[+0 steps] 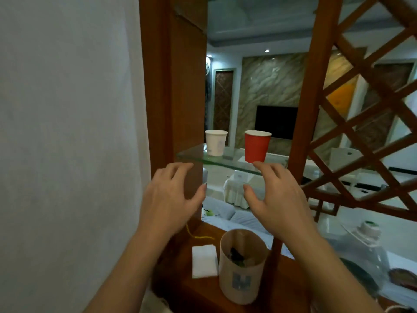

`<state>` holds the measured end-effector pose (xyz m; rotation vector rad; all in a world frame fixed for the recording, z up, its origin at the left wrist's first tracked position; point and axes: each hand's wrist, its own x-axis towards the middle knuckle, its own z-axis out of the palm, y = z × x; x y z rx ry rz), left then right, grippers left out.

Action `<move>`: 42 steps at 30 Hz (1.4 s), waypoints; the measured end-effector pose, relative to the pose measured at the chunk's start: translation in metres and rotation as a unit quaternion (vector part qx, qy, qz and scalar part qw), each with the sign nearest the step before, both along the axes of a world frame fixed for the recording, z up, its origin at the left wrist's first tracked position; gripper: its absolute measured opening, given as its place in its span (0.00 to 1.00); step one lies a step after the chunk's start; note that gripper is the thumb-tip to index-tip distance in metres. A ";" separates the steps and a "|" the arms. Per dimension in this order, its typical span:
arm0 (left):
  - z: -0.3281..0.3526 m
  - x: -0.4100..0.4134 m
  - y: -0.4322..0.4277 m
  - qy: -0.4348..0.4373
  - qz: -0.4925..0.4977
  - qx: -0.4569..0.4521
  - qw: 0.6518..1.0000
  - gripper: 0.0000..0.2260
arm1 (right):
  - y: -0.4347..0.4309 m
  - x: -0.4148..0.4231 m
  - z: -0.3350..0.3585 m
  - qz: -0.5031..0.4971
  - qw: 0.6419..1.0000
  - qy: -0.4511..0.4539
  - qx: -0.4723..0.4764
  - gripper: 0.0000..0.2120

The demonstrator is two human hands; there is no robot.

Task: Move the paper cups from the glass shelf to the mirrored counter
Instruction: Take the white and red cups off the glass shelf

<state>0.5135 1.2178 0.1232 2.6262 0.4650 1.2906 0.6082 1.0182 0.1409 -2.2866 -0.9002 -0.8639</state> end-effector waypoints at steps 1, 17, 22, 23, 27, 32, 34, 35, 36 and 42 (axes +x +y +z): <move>0.007 0.010 0.008 -0.011 -0.013 -0.014 1.000 0.26 | 0.007 0.006 0.004 -0.009 1.000 0.005 0.013 0.27; 0.054 0.174 0.089 0.057 -0.169 -0.222 0.958 0.53 | 0.066 0.118 0.044 -0.074 0.954 0.197 0.216 0.40; 0.054 0.197 0.086 0.055 -0.196 -0.264 0.943 0.50 | 0.069 0.131 0.045 -0.064 0.947 0.213 0.232 0.41; 0.054 0.200 0.085 0.049 -0.194 -0.263 0.944 0.47 | 0.070 0.133 0.045 -0.060 0.946 0.214 0.237 0.40; 0.054 0.209 0.081 0.026 -0.206 -0.262 0.942 0.34 | 0.070 0.134 0.045 -0.037 0.942 0.219 0.254 0.37; 0.055 0.195 0.081 -0.026 -0.246 -0.290 0.924 0.24 | 0.067 0.121 0.046 -0.020 0.946 0.195 0.257 0.35; 0.054 0.181 0.080 -0.046 -0.258 -0.304 0.916 0.23 | 0.066 0.113 0.047 -0.012 0.950 0.184 0.253 0.34; 0.054 0.171 0.079 -0.055 -0.261 -0.308 0.913 0.23 | 0.065 0.108 0.047 -0.006 0.952 0.179 0.250 0.33; 0.053 0.161 0.079 -0.063 -0.263 -0.310 0.911 0.24 | 0.063 0.102 0.047 0.002 0.953 0.174 0.247 0.33; 0.038 0.090 0.075 -0.103 -0.242 -0.306 0.915 0.26 | 0.056 0.063 0.034 0.049 0.959 0.151 0.235 0.30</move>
